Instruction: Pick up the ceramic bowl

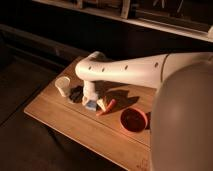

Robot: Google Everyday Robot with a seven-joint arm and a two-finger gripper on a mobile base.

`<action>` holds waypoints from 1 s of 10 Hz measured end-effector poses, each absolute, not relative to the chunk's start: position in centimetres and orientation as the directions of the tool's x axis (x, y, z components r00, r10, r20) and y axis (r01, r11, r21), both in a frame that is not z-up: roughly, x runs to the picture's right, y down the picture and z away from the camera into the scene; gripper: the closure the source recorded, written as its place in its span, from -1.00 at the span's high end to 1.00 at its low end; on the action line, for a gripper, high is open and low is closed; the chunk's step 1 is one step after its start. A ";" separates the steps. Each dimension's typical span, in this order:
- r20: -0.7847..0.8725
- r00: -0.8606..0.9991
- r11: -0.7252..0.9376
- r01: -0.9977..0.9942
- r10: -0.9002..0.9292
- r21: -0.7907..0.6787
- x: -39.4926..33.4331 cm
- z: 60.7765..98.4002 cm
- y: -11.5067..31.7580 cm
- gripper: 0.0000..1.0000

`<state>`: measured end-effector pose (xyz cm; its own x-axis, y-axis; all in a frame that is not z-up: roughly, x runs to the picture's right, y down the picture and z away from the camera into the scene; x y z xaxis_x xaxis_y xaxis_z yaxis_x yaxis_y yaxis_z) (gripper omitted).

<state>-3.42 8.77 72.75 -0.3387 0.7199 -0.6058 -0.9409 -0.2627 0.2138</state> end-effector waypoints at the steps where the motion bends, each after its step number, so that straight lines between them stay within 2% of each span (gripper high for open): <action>1: -0.593 -0.375 -0.276 -0.927 0.713 0.255 -2.0 72.4 9.1 0.30; 5: -0.569 -0.420 -0.234 -0.898 0.707 0.372 1.8 71.2 10.2 0.30; 10: -0.561 -0.381 -0.239 -0.920 0.735 0.311 5.3 70.3 9.3 0.30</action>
<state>5.28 9.35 70.34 -0.3806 0.7349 -0.5612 -0.9199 -0.2389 0.3109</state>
